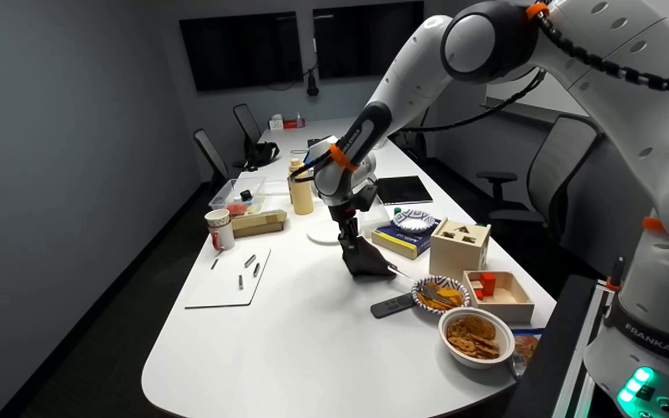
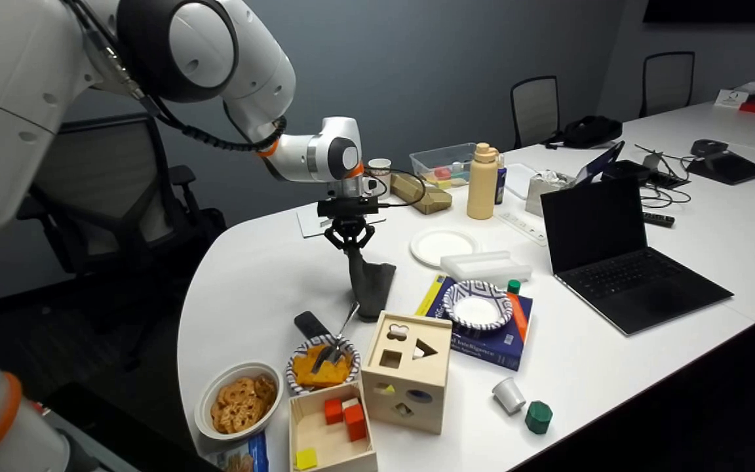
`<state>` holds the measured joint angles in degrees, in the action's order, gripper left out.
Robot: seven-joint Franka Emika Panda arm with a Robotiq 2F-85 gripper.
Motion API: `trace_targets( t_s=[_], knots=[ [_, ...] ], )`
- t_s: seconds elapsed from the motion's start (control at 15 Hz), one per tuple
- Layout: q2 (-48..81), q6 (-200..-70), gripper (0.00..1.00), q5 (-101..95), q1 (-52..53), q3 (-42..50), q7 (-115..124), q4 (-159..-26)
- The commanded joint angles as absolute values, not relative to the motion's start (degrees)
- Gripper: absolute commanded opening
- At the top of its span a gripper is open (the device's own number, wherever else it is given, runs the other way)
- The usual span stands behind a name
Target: Use the black rag to clean the table
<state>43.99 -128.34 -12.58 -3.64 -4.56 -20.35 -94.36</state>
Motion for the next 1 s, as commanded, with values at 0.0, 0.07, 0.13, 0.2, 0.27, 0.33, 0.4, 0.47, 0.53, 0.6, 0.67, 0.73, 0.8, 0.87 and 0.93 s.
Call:
trace_targets(
  t_s=[0.0,0.07,0.13,0.2,0.27,0.33,0.4,0.47,0.53,0.6,0.67,0.73,0.8,0.87,0.93],
  knots=[
    [43.8,-128.2,0.01,-11.2,-3.2,-5.5,-23.2,-92.4],
    [43.6,-128.3,0.01,-11.3,-3.0,-5.3,-22.9,-91.9],
    [43.5,-128.3,0.01,-12.0,-2.6,-4.5,-21.9,-91.6],
    [43.2,-128.5,0.01,-12.7,-2.3,-3.4,-20.5,-91.3],
    [43.0,-128.5,0.01,-13.2,-2.1,-2.4,-19.5,-91.0],
    [42.9,-128.7,0.01,-13.6,-2.0,-1.3,-18.6,-90.8],
    [42.9,-128.7,0.01,-14.3,-1.8,0.2,-17.2,-90.5],
    [43.0,-128.6,0.01,-14.7,-2.0,1.4,-16.2,-90.5],
    [43.2,-128.5,0.01,-15.1,-2.1,2.4,-15.5,-90.4],
    [43.7,-128.3,0.01,-15.7,-2.1,3.5,-14.7,-90.1],
    [44.3,-128.2,0.01,-15.7,-2.5,4.1,-14.4,-90.2],
    [44.8,-128.1,0.01,-15.8,-2.8,4.6,-14.3,-90.2],
    [45.6,-128.1,0.01,-15.4,-3.1,4.5,-14.8,-90.2],
    [46.5,-128.0,0.01,-15.3,-3.3,4.5,-15.2,-90.0],
    [47.3,-128.1,0.01,-15.2,-3.5,4.2,-15.8,-90.0]
  ],
)
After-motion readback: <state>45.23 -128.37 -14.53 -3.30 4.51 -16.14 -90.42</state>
